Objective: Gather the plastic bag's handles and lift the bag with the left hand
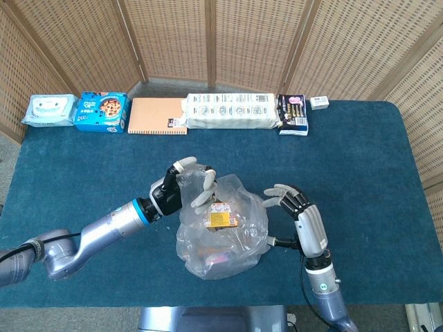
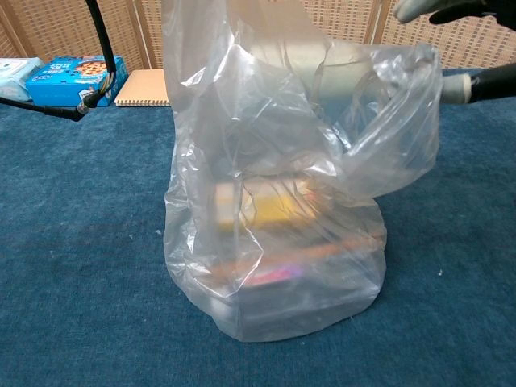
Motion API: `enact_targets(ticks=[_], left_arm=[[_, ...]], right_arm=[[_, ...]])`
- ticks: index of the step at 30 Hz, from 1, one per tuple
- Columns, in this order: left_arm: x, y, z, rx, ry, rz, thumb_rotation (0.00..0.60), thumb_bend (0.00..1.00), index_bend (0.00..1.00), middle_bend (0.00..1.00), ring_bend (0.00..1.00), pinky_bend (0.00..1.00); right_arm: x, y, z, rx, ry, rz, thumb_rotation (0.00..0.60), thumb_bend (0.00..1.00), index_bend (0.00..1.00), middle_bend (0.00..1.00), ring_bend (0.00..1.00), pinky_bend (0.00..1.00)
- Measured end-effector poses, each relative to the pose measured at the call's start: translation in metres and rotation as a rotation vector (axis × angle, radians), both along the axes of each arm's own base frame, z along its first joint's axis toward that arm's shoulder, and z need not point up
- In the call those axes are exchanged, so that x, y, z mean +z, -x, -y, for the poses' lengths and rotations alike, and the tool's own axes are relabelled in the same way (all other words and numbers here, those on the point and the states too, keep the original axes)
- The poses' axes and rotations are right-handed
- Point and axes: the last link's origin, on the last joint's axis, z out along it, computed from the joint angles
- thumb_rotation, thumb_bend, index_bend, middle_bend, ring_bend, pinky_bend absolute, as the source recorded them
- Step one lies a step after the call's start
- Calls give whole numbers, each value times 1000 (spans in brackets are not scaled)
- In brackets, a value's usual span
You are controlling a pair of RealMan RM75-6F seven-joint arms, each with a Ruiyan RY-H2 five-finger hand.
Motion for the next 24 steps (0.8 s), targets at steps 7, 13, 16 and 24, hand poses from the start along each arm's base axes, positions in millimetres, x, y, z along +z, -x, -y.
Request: enact_targets(ticks=[7,13,16,24], left_arm=[[1,9,-2,6,-15,-23,0,468,611,751,821,700],[3,18,-4,-1,-65,-74,0,467,611,751,820,645],[4,21,-4,16,-71,-74,0,467,611,751,821,644],[6,26,-1,22,-83,-77,0,467,611,751,821,644]], right_arm=[[3,2,0,-9,5,43,600,164,677,420,312,205],[11,4,6,-27,3,72,600,164,679,420,313,205],[15,2,8,-29,-1,93,600,162,679,420,313,205],[27,-9,7,-27,-56,184,600,154,654,417,312,205]])
